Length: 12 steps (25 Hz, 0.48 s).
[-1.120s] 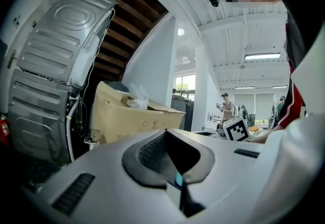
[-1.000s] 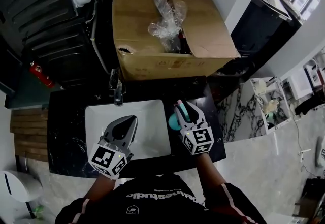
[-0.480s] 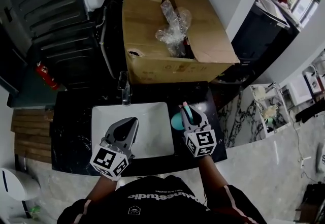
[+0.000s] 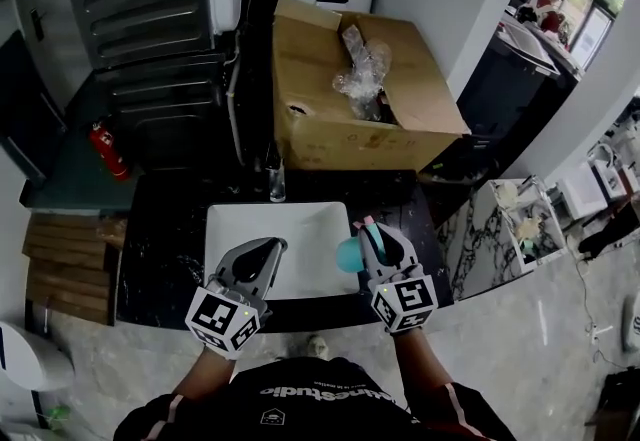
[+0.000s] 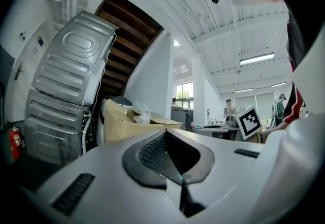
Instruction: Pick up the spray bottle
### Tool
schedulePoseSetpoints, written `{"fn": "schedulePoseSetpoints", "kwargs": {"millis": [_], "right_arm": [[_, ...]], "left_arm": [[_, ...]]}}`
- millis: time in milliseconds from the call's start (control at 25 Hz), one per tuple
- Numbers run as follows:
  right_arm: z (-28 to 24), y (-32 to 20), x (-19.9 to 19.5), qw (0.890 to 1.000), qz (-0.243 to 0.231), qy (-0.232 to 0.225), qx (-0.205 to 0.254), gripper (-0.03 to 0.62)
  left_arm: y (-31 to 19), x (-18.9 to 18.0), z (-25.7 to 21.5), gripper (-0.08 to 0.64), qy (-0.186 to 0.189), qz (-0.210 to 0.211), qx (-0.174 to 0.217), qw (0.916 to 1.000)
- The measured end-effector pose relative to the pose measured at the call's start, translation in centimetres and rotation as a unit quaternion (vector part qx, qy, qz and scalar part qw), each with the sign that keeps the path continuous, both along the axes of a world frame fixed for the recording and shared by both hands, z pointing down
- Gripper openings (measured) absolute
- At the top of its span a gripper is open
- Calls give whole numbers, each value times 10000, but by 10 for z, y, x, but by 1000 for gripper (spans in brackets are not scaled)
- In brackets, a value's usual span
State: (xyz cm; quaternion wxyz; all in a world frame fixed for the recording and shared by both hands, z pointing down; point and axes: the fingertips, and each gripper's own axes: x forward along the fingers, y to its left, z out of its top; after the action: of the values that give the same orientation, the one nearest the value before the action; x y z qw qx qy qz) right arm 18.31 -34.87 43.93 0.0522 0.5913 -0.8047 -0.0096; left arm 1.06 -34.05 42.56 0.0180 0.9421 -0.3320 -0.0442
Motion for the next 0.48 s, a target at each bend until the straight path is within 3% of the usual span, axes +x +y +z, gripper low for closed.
{"fn": "schedulePoseSetpoints", "kwargs": {"millis": [240,480], "right_arm": [[-16,53,-62,9995,-288,-142,2,94],[-13,80,-94,9979,-505,-309,-264,94]], "left_arm": [[30,-33,0,15,57,-14,38,10000],[38,-54,-5,15,167,-289,67,9994]]}}
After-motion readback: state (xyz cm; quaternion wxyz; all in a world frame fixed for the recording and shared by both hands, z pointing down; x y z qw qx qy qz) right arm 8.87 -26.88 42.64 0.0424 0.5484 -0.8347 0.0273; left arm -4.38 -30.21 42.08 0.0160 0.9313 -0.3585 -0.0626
